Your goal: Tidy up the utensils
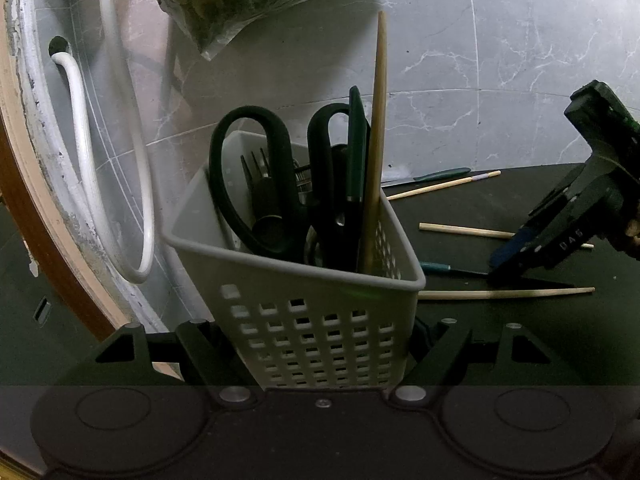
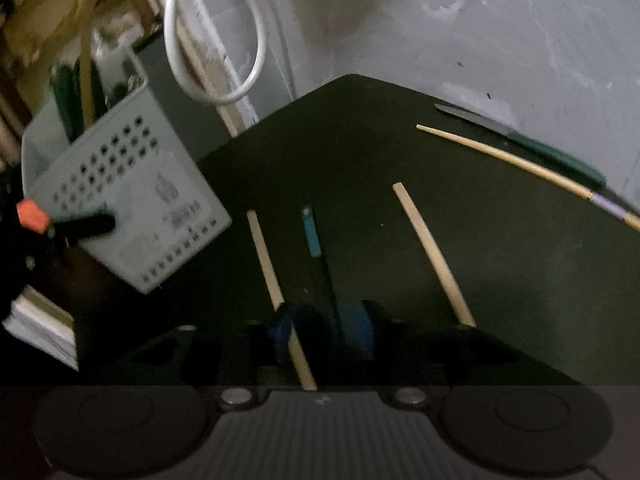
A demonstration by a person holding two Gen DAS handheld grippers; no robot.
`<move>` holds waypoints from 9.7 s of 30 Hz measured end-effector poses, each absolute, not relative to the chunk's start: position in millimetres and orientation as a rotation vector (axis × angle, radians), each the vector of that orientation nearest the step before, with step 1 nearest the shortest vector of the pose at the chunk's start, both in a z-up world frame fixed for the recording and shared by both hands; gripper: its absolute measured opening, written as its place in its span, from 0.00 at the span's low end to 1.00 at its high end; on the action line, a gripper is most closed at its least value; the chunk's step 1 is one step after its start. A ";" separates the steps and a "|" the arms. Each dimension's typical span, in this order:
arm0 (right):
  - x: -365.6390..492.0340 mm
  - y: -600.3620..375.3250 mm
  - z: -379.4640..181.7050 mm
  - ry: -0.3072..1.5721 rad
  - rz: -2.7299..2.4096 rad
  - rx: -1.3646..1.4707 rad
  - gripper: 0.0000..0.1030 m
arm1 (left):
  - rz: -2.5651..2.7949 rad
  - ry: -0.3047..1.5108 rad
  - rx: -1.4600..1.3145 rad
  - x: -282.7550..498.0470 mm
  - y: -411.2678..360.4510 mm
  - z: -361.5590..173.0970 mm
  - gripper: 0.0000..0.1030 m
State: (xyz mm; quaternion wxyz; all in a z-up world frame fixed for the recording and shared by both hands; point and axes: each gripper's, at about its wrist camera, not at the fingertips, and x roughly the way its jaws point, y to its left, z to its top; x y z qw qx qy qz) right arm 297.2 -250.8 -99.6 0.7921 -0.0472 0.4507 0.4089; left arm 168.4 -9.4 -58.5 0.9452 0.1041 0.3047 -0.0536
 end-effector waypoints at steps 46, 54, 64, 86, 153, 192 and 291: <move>263.1 -191.2 -101.0 0.900 0.660 -0.161 0.13 | -0.120 0.621 0.205 170.8 -7.9 -61.3 0.77; 236.7 -218.0 -89.2 0.761 0.576 -0.014 0.13 | -0.120 0.620 0.207 171.0 -7.6 -61.7 0.77; 210.8 -254.1 -64.3 0.549 0.495 0.172 0.14 | -0.123 0.622 0.210 170.8 -8.2 -61.8 0.77; 196.6 -220.7 103.3 0.035 0.834 0.297 0.14 | -0.125 0.626 0.207 172.5 -8.9 -62.2 0.76; 185.3 -147.2 -10.6 0.218 0.860 0.128 0.13 | -0.144 0.614 0.209 173.7 -6.4 -64.7 0.76; 320.3 -269.3 -63.3 0.627 0.605 -0.227 0.99 | -0.097 0.650 0.180 173.1 -8.1 -63.5 0.77; 173.9 -147.0 -14.4 0.214 0.848 0.066 0.31 | -0.149 0.621 0.202 180.8 -3.5 -65.0 0.77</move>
